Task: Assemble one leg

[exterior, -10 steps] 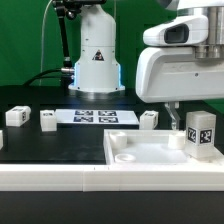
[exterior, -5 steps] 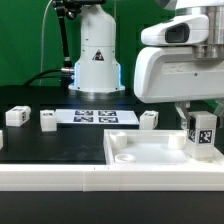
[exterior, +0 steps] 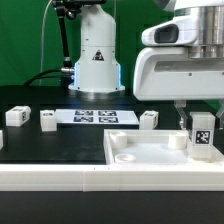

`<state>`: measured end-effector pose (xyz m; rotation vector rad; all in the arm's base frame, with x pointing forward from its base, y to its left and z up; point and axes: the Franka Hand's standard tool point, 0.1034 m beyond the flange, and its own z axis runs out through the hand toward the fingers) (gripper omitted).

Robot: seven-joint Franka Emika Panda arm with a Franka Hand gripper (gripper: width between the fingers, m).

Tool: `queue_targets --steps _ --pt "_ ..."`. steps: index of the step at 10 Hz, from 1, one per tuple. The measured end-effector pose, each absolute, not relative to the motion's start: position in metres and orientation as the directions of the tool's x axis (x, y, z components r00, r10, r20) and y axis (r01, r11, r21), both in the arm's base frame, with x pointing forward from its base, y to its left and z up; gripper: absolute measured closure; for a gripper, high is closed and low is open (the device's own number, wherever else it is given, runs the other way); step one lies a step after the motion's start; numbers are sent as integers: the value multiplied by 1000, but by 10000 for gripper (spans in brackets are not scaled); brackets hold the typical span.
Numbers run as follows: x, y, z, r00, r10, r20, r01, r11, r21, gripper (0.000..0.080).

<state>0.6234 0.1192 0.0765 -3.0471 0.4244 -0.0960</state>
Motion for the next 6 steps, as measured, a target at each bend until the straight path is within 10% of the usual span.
queue_targets --steps 6 --pt "623 118 76 565 -825 10 -821 -564 -92 509"
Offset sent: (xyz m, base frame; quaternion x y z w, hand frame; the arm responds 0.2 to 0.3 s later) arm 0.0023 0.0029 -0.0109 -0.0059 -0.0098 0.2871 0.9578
